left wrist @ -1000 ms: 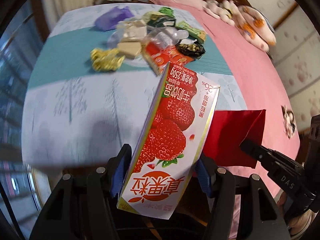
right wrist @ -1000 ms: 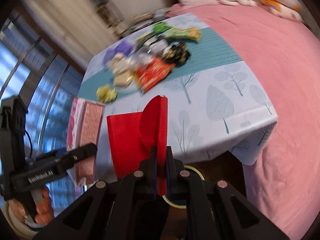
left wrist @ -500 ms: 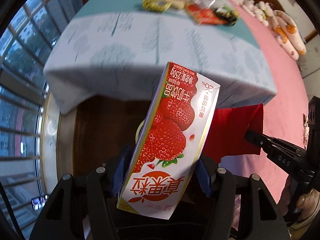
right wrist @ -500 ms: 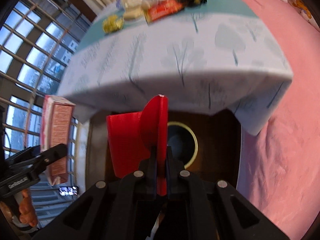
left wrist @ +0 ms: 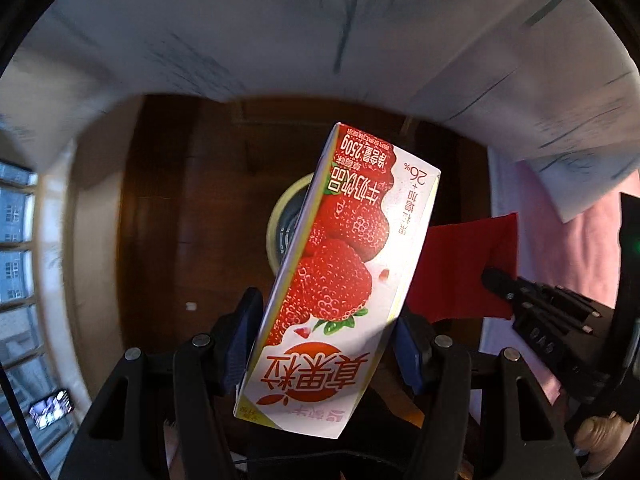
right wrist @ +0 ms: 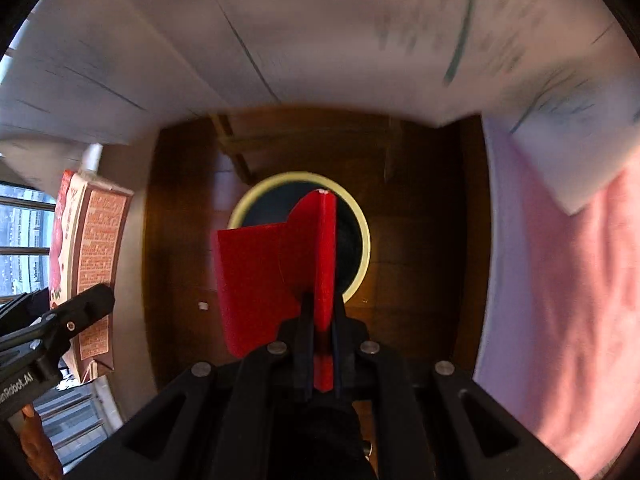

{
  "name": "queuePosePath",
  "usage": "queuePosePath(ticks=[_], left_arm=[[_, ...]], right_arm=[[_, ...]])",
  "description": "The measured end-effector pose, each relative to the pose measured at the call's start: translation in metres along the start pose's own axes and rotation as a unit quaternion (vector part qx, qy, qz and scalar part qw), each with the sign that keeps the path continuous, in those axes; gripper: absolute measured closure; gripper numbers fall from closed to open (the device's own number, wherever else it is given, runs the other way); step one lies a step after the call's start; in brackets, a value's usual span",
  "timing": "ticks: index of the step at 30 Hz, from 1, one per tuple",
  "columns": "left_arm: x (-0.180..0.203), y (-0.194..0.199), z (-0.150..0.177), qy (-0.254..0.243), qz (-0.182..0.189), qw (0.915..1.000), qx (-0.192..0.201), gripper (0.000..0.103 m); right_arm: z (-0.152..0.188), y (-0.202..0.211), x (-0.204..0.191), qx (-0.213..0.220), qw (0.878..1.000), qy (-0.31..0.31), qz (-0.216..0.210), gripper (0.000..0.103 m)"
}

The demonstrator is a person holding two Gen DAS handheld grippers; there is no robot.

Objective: Collect trash
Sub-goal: 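Carry the red paper and strawberry carton over the bin and release both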

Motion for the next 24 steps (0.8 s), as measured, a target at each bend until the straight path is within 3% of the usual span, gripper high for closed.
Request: queuePosePath(ticks=[9,13,14,16,19,24], left_arm=[[-0.003,-0.140,-0.021,-0.028,-0.017,0.9994,-0.009,0.043],[0.000,-0.168,-0.022,-0.026,-0.022,0.9993,-0.016,0.040],[0.001,-0.173,-0.022,-0.026,-0.022,0.9993,-0.018,0.038],[0.003,-0.180,-0.024,-0.024,-0.021,0.9993,-0.021,0.023],[0.001,-0.182,-0.029,-0.023,-0.021,0.9992,-0.024,0.019],[-0.006,-0.163,-0.033,-0.011,-0.021,0.9996,-0.017,0.018]], right_arm=[[0.001,-0.142,0.015,-0.021,1.000,-0.007,-0.004,0.094],[-0.001,-0.173,0.016,-0.012,1.000,-0.001,-0.020,0.093],[0.000,-0.177,0.017,-0.011,1.000,0.001,-0.019,0.091],[-0.002,-0.185,0.019,-0.011,1.000,-0.002,-0.022,0.083],[-0.001,-0.191,0.023,-0.014,1.000,-0.012,-0.023,0.055],[-0.007,-0.174,0.025,-0.001,0.999,-0.022,-0.023,0.052]])
Point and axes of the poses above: each gripper's, at about its wrist camera, not at the fingertips, and y roughly against the way its jaws point, x to its right, z to its underside, the point moved 6 cm from there along -y, roughly the way its jaws point, and after that the axes turned 14 degrees about y, right-handed, at the moved point
